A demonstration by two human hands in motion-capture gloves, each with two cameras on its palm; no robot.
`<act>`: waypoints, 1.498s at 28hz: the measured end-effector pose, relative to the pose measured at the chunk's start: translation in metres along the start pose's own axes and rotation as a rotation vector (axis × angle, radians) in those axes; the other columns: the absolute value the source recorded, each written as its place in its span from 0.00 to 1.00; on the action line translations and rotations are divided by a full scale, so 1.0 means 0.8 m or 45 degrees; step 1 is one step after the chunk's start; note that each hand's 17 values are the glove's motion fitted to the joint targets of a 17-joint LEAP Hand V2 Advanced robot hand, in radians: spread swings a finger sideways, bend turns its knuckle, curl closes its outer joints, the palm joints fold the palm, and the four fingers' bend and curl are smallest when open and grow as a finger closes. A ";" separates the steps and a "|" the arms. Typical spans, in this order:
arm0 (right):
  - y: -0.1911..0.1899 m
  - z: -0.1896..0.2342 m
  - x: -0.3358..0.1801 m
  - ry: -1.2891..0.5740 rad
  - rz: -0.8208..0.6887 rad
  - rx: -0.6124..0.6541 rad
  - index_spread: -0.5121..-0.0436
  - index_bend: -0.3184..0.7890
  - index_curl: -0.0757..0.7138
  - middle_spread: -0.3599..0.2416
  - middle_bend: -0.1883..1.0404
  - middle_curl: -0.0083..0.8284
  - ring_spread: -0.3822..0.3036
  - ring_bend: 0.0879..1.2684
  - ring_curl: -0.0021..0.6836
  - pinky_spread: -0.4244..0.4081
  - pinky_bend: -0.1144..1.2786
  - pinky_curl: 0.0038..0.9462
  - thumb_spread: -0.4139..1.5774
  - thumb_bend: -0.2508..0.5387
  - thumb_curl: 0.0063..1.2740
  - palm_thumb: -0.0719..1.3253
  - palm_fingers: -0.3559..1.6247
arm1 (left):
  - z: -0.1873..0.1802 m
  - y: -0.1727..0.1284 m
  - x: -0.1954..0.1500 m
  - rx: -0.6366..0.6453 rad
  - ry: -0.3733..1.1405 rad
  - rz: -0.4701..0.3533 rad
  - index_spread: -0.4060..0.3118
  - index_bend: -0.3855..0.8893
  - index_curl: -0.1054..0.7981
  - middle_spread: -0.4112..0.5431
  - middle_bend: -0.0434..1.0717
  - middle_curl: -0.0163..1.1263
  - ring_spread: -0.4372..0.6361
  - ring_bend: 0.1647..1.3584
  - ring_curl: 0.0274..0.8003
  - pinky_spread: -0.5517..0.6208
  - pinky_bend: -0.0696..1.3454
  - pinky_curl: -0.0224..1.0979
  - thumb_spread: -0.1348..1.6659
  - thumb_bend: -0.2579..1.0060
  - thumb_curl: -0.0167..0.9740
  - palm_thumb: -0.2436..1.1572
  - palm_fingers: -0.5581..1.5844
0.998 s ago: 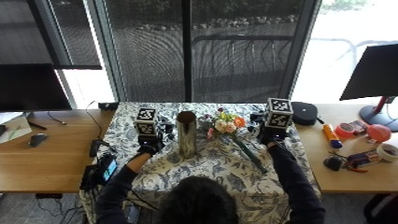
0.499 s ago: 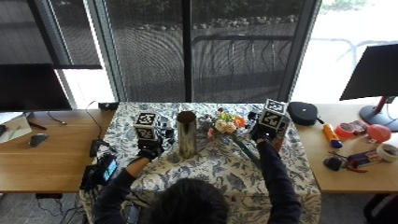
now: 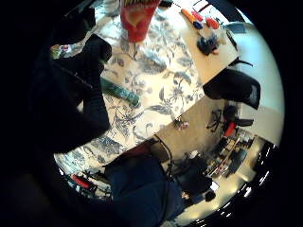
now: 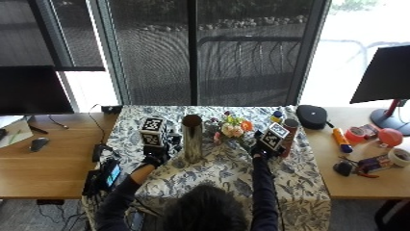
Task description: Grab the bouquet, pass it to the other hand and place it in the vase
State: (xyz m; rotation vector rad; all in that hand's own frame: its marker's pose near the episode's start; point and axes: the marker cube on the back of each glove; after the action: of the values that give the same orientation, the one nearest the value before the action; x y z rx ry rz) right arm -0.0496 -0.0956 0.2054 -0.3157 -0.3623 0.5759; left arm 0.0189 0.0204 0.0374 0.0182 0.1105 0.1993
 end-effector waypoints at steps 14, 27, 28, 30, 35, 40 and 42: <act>0.023 0.078 0.037 0.094 0.133 -0.053 0.78 0.33 0.22 0.77 0.34 0.45 0.73 0.44 0.51 0.85 0.62 0.40 0.80 0.31 0.23 0.44 0.33 | 0.017 -0.001 -0.010 -0.040 0.030 0.009 0.58 0.40 0.38 0.59 0.22 0.34 0.62 0.33 0.33 0.65 0.33 0.33 0.77 0.19 0.27 0.35 0.40; 0.023 0.106 0.056 0.347 0.403 -0.051 0.59 0.65 0.38 0.53 0.39 0.48 0.43 0.44 0.50 0.81 0.41 0.30 0.82 0.45 0.27 0.64 0.54 | 0.006 0.011 0.003 -0.054 0.021 0.044 0.58 0.40 0.38 0.59 0.22 0.35 0.62 0.32 0.34 0.65 0.33 0.34 0.77 0.19 0.28 0.34 0.40; 0.025 0.104 0.055 0.375 0.408 -0.054 0.59 0.67 0.40 0.50 0.40 0.49 0.41 0.43 0.50 0.81 0.40 0.30 0.82 0.48 0.28 0.67 0.56 | 0.006 0.010 0.003 -0.054 0.020 0.044 0.58 0.40 0.38 0.59 0.22 0.35 0.62 0.32 0.34 0.65 0.33 0.34 0.77 0.19 0.28 0.34 0.40; 0.029 0.101 0.053 0.411 0.407 -0.085 0.59 0.65 0.42 0.46 0.43 0.51 0.38 0.44 0.52 0.80 0.36 0.29 0.83 0.51 0.28 0.71 0.60 | 0.006 0.010 0.002 -0.054 0.021 0.045 0.58 0.40 0.39 0.59 0.22 0.35 0.62 0.32 0.34 0.65 0.33 0.34 0.77 0.19 0.28 0.34 0.40; 0.019 0.104 0.054 0.317 0.376 0.001 0.60 0.54 0.44 0.38 0.56 0.57 0.27 0.43 0.52 0.70 0.29 0.27 0.82 0.52 0.29 0.75 0.70 | 0.016 0.001 -0.007 -0.054 0.025 0.020 0.58 0.40 0.39 0.59 0.21 0.35 0.62 0.32 0.35 0.65 0.33 0.34 0.77 0.19 0.28 0.34 0.40; 0.015 0.108 0.055 0.178 0.272 0.151 0.60 0.49 0.48 0.33 0.59 0.61 0.24 0.45 0.58 0.58 0.25 0.28 0.82 0.52 0.28 0.77 0.73 | 0.010 0.004 -0.007 -0.049 0.022 0.025 0.58 0.40 0.39 0.59 0.21 0.35 0.62 0.32 0.35 0.65 0.33 0.35 0.77 0.19 0.28 0.34 0.40; 0.019 0.108 0.053 0.120 0.239 0.135 0.59 0.48 0.50 0.32 0.59 0.62 0.23 0.46 0.59 0.54 0.24 0.29 0.82 0.51 0.28 0.78 0.74 | 0.010 0.004 -0.005 -0.059 0.020 0.022 0.58 0.40 0.39 0.59 0.21 0.35 0.62 0.32 0.35 0.65 0.33 0.35 0.77 0.19 0.28 0.34 0.40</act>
State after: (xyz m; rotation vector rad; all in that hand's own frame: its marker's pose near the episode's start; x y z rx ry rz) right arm -0.0594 -0.0423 0.2865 -0.2753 -0.2116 0.7588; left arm 0.0153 0.0229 0.0463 -0.0286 0.1214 0.2189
